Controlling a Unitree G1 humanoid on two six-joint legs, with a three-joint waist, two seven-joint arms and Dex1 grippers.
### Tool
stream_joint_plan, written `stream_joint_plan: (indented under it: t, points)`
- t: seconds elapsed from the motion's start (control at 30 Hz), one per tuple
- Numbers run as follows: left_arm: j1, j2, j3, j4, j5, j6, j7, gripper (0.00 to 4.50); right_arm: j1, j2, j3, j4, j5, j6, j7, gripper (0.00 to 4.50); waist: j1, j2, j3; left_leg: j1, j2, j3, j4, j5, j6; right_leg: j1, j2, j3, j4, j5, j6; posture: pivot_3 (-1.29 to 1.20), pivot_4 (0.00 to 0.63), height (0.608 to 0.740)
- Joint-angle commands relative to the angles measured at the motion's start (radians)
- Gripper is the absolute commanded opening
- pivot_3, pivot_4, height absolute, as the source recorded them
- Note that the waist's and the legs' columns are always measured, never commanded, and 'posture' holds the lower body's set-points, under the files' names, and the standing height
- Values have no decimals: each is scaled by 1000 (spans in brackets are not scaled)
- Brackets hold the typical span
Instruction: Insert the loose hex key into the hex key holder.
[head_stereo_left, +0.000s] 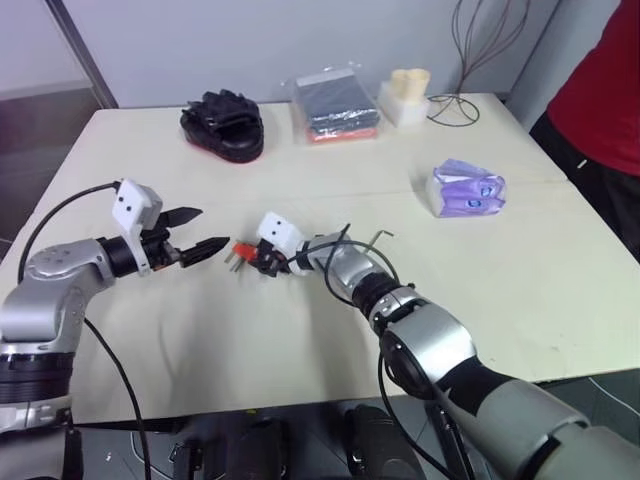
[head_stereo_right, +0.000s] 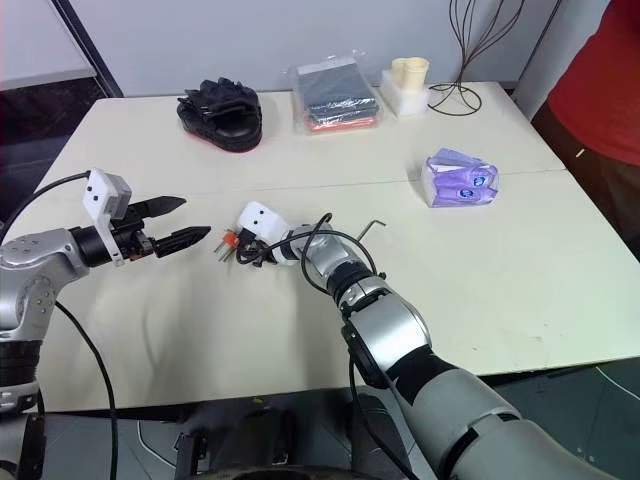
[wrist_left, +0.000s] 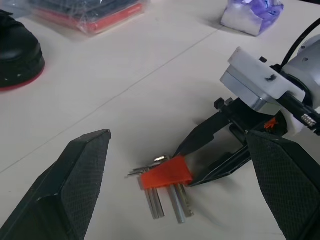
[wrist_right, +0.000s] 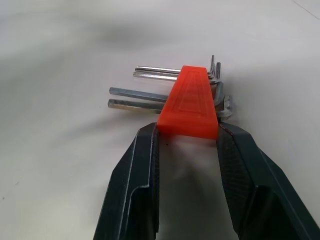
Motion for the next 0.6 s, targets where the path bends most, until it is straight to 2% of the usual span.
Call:
stream_joint_plan:
  t: [0.03, 0.2, 0.37, 0.6]
  points:
    - [-5, 9, 14, -19, 3, -15, -1, 4500, 34, -7, 26, 38, -37, 41, -30, 1055, 1, 0, 0, 3, 0, 0, -1, 0, 0, 3, 0, 0, 0, 0, 0, 0, 150, 740]
    - [-2, 11, 13, -19, 4, -16, -4, 4500, 19, -36, 50, 23, -61, -14, -43, 1055, 1, 0, 0, 4, 0, 0, -1, 0, 0, 4, 0, 0, 0, 0, 0, 0, 150, 740]
    - [-18, 22, 8, 5, 9, -21, -30, 4500, -38, -115, 68, -52, -66, -135, -11, 1055, 16, 0, 0, 2, -1, 0, -1, 0, 0, 3, 0, 0, -1, 0, 0, 0, 150, 740]
    - [-178, 16, -57, 169, 53, -65, -111, 4500, -34, -330, 110, -355, -101, -318, 45, 1055, 26, 0, 1, -9, -1, 0, 1, 0, 0, -7, 0, 0, -1, 0, 0, 0, 150, 740]
